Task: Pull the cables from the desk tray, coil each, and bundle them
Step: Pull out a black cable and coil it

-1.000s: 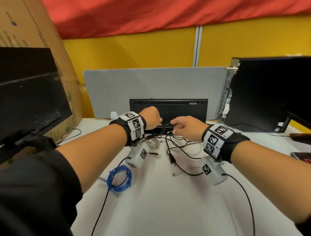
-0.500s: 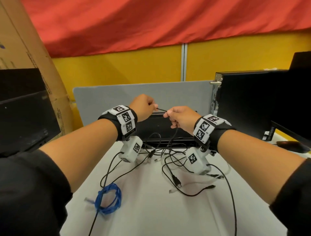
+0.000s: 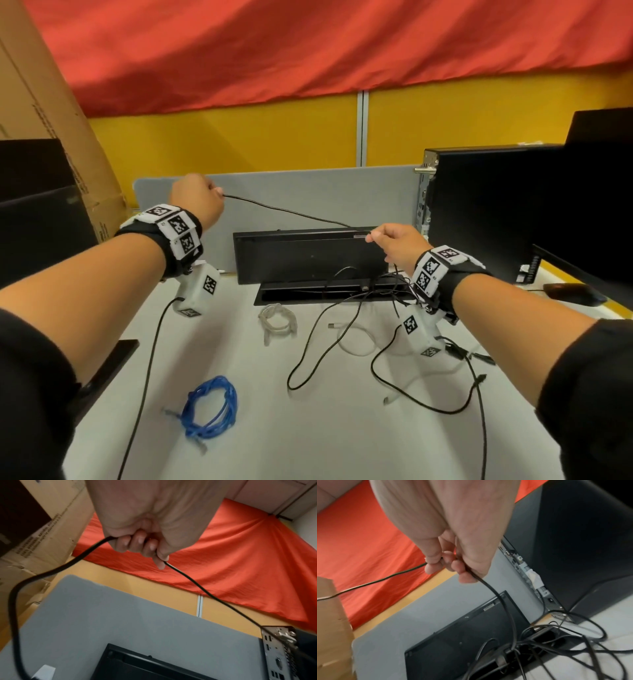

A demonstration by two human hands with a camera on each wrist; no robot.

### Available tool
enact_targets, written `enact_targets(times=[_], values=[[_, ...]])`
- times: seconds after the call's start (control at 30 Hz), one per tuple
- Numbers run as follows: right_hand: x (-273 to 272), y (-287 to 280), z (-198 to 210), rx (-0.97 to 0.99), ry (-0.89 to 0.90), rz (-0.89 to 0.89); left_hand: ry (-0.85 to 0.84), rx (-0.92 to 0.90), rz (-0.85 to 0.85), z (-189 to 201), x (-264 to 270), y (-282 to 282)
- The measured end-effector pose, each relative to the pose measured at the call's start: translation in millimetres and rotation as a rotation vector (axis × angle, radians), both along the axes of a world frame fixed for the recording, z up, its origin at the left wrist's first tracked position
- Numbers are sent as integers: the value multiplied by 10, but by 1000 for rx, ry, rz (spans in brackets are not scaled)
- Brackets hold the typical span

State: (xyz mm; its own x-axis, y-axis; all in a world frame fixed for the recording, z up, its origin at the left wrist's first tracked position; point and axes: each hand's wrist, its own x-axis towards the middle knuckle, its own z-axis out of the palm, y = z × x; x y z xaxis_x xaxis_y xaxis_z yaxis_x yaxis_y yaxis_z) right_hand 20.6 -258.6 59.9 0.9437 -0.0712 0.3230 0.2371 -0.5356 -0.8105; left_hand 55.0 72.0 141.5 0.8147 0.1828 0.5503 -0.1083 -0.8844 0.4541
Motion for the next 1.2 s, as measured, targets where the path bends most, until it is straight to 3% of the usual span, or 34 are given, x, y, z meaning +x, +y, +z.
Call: enact_targets(times=[0.17, 0.27, 0.47, 0.57, 0.8, 0.9, 0.97, 1.07, 1.13, 1.2], values=[[-3, -54, -184, -249, 104, -1, -57, -45, 151, 112, 15, 153], [-24, -176, -299, -224, 186, -27, -57, -83, 193, 164, -15, 229], [-123, -110, -80, 305, 40, -26, 222, -24, -104, -60, -129, -67], [-210, 43, 191, 531, -20, 36, 296, -106, -222, -176, -153, -334], [-342, 129, 673, 294, -270, -41, 423, -291, -401, -330, -206, -868], [-357, 107, 746, 157, -232, -68, 264, -219, -429, -316, -241, -989], [-375, 121, 752, 99, -147, -63, 15, -179, -507, -236, -331, -1080], [-415, 202, 754, 120, -12, 2, -255, 126, -647, -103, -469, -1269], [-469, 256, 775, 138, 35, 60, -218, 239, -698, -43, -509, -1395], [-540, 287, 797, 180, 40, 141, -112, 177, -711, -5, -536, -1455]])
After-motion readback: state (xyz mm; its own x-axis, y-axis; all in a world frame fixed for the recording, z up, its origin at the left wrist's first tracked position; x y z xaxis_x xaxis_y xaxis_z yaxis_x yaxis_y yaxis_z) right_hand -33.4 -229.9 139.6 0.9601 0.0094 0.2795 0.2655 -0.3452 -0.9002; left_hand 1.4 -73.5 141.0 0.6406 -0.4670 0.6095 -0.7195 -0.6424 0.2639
